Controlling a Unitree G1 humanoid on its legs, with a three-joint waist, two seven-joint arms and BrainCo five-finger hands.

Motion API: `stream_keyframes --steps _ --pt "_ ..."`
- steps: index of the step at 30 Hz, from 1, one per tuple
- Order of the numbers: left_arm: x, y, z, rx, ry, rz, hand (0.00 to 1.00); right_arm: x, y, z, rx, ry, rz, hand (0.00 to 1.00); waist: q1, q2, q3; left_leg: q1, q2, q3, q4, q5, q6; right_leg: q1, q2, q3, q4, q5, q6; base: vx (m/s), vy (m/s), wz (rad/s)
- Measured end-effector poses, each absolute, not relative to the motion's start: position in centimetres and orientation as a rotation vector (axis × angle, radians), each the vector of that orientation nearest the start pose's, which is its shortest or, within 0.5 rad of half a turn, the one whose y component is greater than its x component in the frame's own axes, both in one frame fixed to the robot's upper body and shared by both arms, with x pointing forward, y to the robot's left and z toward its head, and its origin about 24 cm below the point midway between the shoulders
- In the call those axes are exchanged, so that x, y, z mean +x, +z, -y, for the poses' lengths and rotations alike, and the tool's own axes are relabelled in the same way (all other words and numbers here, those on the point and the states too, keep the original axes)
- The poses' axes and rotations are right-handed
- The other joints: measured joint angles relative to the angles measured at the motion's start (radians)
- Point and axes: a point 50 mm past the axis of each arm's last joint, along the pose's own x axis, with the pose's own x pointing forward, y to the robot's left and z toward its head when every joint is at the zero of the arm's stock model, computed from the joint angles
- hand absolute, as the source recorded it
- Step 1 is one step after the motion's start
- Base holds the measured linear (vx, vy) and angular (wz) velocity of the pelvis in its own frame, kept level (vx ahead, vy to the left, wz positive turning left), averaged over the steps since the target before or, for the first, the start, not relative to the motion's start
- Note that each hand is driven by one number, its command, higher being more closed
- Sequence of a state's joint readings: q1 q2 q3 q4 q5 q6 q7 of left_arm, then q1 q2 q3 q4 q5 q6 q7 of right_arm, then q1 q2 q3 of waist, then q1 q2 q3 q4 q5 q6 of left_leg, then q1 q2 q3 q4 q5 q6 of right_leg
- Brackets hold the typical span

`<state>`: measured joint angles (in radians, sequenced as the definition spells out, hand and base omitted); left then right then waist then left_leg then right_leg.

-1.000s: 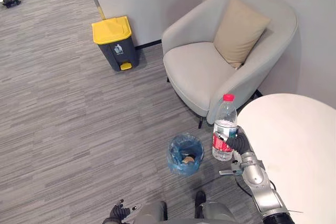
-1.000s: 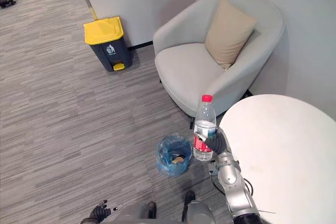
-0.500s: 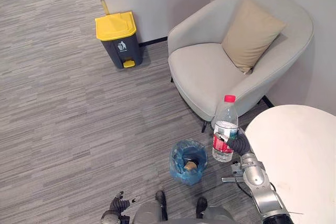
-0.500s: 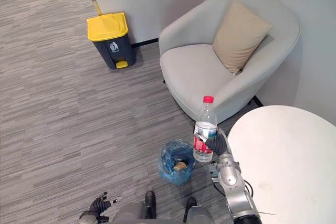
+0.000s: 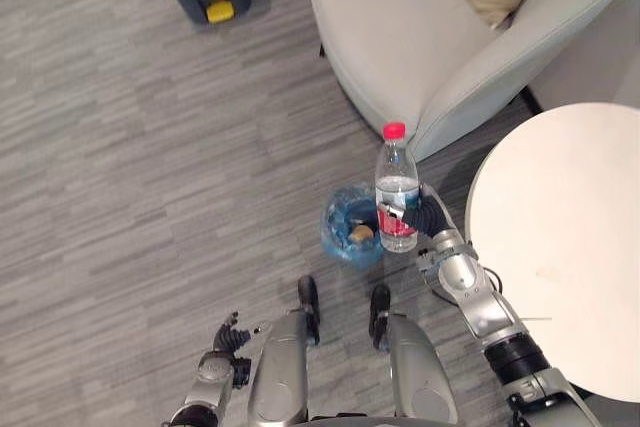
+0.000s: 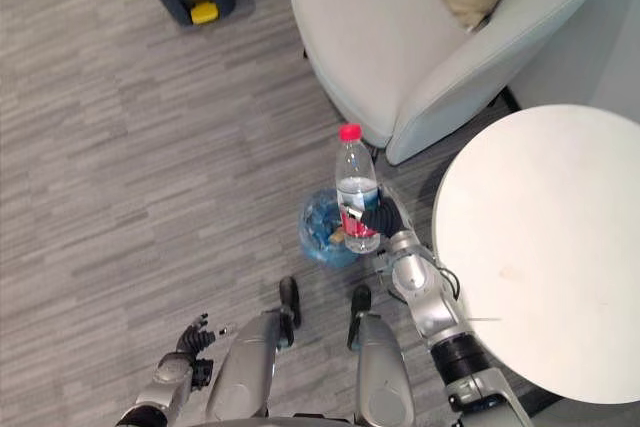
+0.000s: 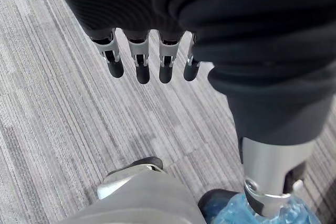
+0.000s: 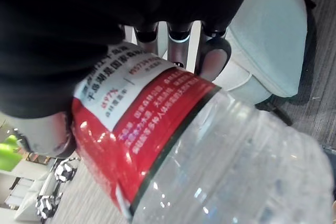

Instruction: Gather rubbish on tea table into small bin, then transfer packed bag to large trash can.

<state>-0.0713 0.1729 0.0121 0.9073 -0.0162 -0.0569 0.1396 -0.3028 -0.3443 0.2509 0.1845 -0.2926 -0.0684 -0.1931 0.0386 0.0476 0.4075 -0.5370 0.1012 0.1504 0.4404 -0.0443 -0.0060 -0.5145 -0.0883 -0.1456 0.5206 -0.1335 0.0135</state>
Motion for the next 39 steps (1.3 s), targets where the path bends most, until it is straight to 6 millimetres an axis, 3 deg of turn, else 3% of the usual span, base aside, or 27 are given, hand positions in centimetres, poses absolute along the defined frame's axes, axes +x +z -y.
stream_keyframes --steps 5,7,9,10,14,17,21,32,33,39 --pt "21.9 -9.1 -21.3 0.119 0.278 -0.616 0.00 31.8 11.5 15.1 -0.714 0.017 0.358 1.00 0.014 0.005 0.034 -0.228 0.005 -0.004 0.106 -0.008 0.009 -0.215 -0.036 -0.027 0.128 -0.021 -0.005 -0.16 0.001 0.26" --pt "23.8 -7.6 -20.8 0.058 0.305 -0.536 0.00 32.4 13.0 15.1 -0.726 -0.015 0.411 1.00 0.033 0.004 0.051 -0.306 0.017 0.026 0.125 -0.008 0.009 -0.299 -0.050 -0.027 0.160 -0.021 -0.005 -0.12 -0.009 0.18" --pt "25.7 -5.4 -20.8 0.015 0.348 -0.422 0.00 33.2 15.6 14.7 -0.742 -0.054 0.507 1.00 0.039 0.002 0.075 -0.421 0.042 0.037 0.196 -0.008 0.010 -0.402 -0.059 -0.038 0.225 -0.024 -0.009 -0.11 -0.022 0.16" --pt "25.9 -5.2 -20.7 0.011 0.348 -0.411 0.00 33.2 16.0 14.6 -0.742 -0.059 0.519 1.00 0.041 0.001 0.076 -0.437 0.043 0.036 0.204 -0.008 0.010 -0.417 -0.060 -0.039 0.233 -0.025 -0.009 -0.10 -0.015 0.09" --pt "28.5 -1.8 -21.1 -0.042 0.382 -0.261 0.00 34.2 20.6 14.8 -0.758 -0.140 0.652 1.00 0.058 -0.011 0.118 -0.587 0.045 0.042 0.255 -0.008 0.010 -0.570 -0.086 -0.042 0.305 -0.030 -0.013 -0.08 -0.002 0.12" --pt "29.0 -1.1 -21.4 -0.091 0.406 -0.236 0.00 35.0 22.3 14.8 -0.755 -0.188 0.684 1.00 0.061 -0.014 0.121 -0.667 0.049 0.044 0.278 -0.002 0.018 -0.649 -0.094 -0.046 0.337 -0.032 -0.018 -0.04 0.006 0.10" --pt "29.1 -1.0 -21.5 -0.108 0.410 -0.229 0.00 36.1 22.6 15.3 -0.751 -0.215 0.643 1.00 0.062 -0.015 0.121 -0.703 0.050 0.050 0.291 0.011 0.036 -0.689 -0.103 -0.047 0.363 -0.038 -0.014 -0.01 0.009 0.05" --pt "30.2 0.3 -21.4 -0.084 0.384 -0.178 0.00 38.0 24.1 17.5 -0.730 -0.314 0.578 1.00 0.058 -0.015 0.121 -0.745 0.052 0.056 0.290 0.022 0.037 -0.739 -0.108 -0.047 0.381 -0.055 -0.016 -0.02 0.003 0.01" --pt "30.2 0.3 -21.3 -0.080 0.377 -0.178 0.00 38.1 24.1 17.8 -0.729 -0.320 0.569 0.00 0.059 -0.015 0.121 -0.745 0.052 0.056 0.289 0.022 0.037 -0.741 -0.108 -0.047 0.383 -0.058 -0.018 -0.03 -0.008 0.03" --pt "30.2 0.4 -21.2 -0.065 0.364 -0.177 0.00 38.4 23.3 18.4 -0.729 -0.329 0.522 0.00 0.055 -0.015 0.119 -0.742 0.053 0.059 0.277 0.033 0.045 -0.744 -0.107 -0.048 0.383 -0.060 -0.023 -0.02 -0.010 0.01"
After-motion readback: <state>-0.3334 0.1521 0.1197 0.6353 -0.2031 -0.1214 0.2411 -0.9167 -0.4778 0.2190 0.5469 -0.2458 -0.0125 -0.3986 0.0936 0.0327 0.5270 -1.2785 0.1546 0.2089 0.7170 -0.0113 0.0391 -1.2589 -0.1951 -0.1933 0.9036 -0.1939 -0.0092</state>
